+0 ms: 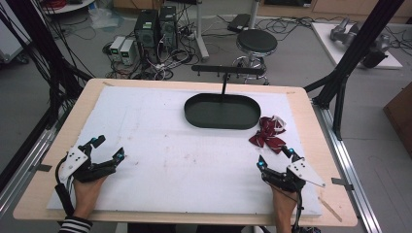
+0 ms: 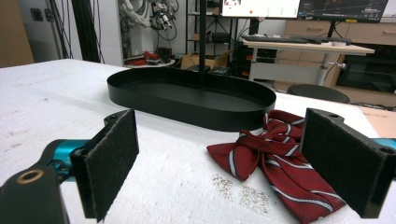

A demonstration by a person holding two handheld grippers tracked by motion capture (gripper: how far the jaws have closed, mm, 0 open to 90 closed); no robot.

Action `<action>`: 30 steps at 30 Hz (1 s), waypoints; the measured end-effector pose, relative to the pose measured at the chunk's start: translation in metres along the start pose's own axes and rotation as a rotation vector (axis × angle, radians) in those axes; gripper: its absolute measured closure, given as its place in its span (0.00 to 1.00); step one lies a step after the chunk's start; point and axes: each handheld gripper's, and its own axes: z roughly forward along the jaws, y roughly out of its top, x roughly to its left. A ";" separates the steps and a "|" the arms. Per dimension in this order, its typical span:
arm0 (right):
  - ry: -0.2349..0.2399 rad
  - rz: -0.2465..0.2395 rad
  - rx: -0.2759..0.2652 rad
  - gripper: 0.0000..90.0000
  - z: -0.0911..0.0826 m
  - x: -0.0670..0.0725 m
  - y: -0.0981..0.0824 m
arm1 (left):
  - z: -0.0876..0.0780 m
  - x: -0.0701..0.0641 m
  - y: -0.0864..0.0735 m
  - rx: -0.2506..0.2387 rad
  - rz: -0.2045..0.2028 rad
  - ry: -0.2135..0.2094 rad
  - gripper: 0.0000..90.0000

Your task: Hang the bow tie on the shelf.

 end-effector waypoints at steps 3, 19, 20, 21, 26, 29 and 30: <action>-0.004 0.004 0.000 0.12 -0.001 0.000 0.000 | 0.000 0.001 0.000 0.004 -0.007 0.000 0.18; -0.016 0.031 -0.012 0.12 -0.001 -0.001 0.000 | -0.001 0.000 0.000 -0.010 0.001 0.006 0.18; -0.015 0.033 -0.011 0.12 -0.001 -0.001 0.000 | -0.001 0.000 0.000 -0.010 0.001 0.006 0.18; -0.015 0.033 -0.011 0.12 -0.001 -0.001 0.000 | -0.001 0.000 0.000 -0.011 0.000 0.007 0.18; -0.005 0.046 0.003 0.12 0.000 -0.003 0.002 | -0.001 0.000 0.000 -0.012 -0.001 0.011 0.18; -0.005 0.044 -0.002 0.12 -0.002 -0.004 0.008 | -0.001 0.000 0.000 -0.014 -0.001 0.013 0.18; -0.002 0.049 -0.003 0.12 -0.003 -0.004 0.011 | -0.001 0.000 0.000 -0.013 -0.001 0.012 0.18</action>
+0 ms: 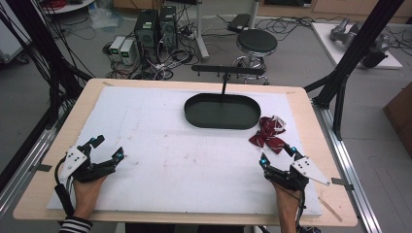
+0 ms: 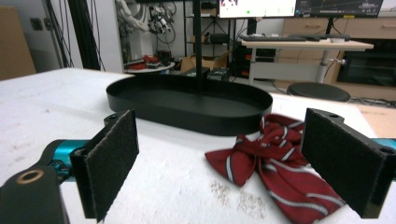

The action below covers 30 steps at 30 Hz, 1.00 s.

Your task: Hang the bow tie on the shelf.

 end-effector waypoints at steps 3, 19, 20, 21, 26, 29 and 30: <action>-0.001 -0.003 -0.009 0.12 -0.002 -0.003 0.011 | 0.000 0.000 0.000 0.000 0.000 0.000 0.18; -0.029 -0.034 0.175 0.16 0.025 -0.032 0.069 | -0.001 0.001 0.000 -0.004 -0.005 0.001 0.18; -0.029 -0.034 0.175 0.16 0.025 -0.032 0.069 | -0.001 0.001 0.000 -0.005 -0.006 0.001 0.18; -0.034 -0.042 0.180 0.16 0.027 -0.034 0.070 | -0.001 0.001 0.000 -0.005 -0.006 0.002 0.18; -0.053 -0.022 0.253 0.16 0.045 -0.051 0.082 | 0.000 0.001 0.000 -0.002 -0.007 0.001 0.18; -0.078 -0.008 0.294 0.15 0.054 -0.060 0.085 | 0.000 0.001 0.000 -0.002 -0.008 0.002 0.18; -0.083 -0.005 0.305 0.15 0.057 -0.064 0.086 | 0.000 0.001 0.000 -0.002 -0.007 0.002 0.18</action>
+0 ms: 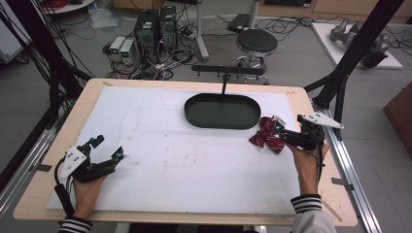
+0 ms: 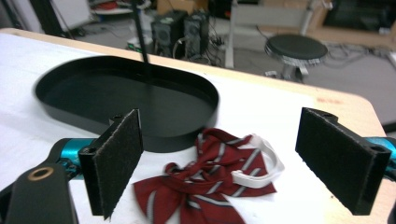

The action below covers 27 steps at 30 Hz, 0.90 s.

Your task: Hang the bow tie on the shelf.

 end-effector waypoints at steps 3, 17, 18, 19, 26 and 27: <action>-0.016 0.006 0.048 0.15 0.009 -0.009 0.005 | 0.000 0.000 0.000 -0.002 -0.001 0.000 0.18; -0.033 0.092 0.174 0.17 0.051 -0.039 0.008 | 0.000 0.000 0.000 -0.004 -0.005 0.001 0.18; -0.036 0.096 0.180 0.17 0.054 -0.041 0.008 | 0.000 0.000 0.000 -0.002 -0.005 0.001 0.18; -0.041 0.098 0.185 0.17 0.056 -0.043 0.007 | 0.000 0.000 0.000 -0.001 -0.004 0.001 0.18; -0.025 0.096 0.242 0.17 0.072 -0.050 0.010 | 0.000 0.000 0.000 -0.004 -0.005 0.001 0.18; -0.019 0.089 0.251 0.17 0.074 -0.050 0.010 | 0.000 0.000 0.000 -0.004 -0.005 0.001 0.18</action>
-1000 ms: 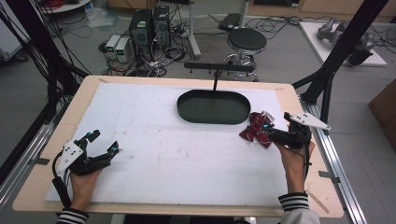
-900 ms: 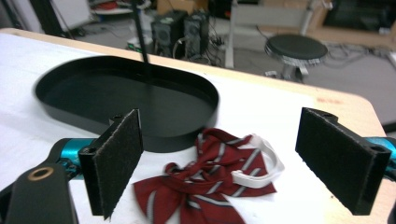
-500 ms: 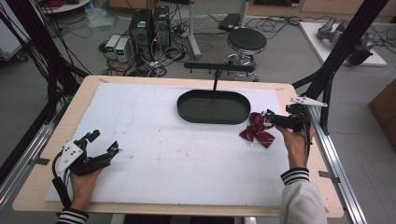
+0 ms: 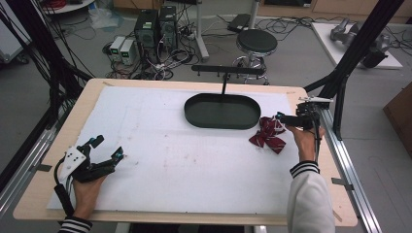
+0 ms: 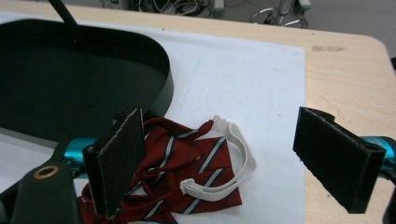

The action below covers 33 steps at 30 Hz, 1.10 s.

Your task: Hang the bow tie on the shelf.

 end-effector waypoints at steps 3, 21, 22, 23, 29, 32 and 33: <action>-0.005 -0.026 0.019 0.18 0.005 0.000 0.004 | 0.000 0.000 0.000 0.000 0.002 0.001 0.18; -0.103 -0.027 0.137 0.30 0.034 -0.009 -0.004 | 0.000 0.000 0.000 0.006 0.008 -0.002 0.18; -0.115 -0.021 0.149 0.31 0.037 -0.009 -0.005 | 0.000 -0.001 0.000 0.005 0.008 -0.002 0.18; -0.118 -0.019 0.155 0.31 0.037 -0.009 -0.006 | 0.000 -0.001 0.000 0.006 0.008 -0.002 0.18; -0.144 -0.020 0.213 0.40 0.042 -0.007 -0.007 | 0.000 -0.001 0.000 0.003 0.011 -0.002 0.18; -0.149 -0.016 0.226 0.41 0.042 -0.006 -0.007 | 0.000 -0.001 0.000 0.003 0.011 -0.002 0.18; -0.154 -0.018 0.249 0.42 0.043 -0.005 -0.007 | 0.000 -0.001 0.000 0.004 0.011 -0.002 0.18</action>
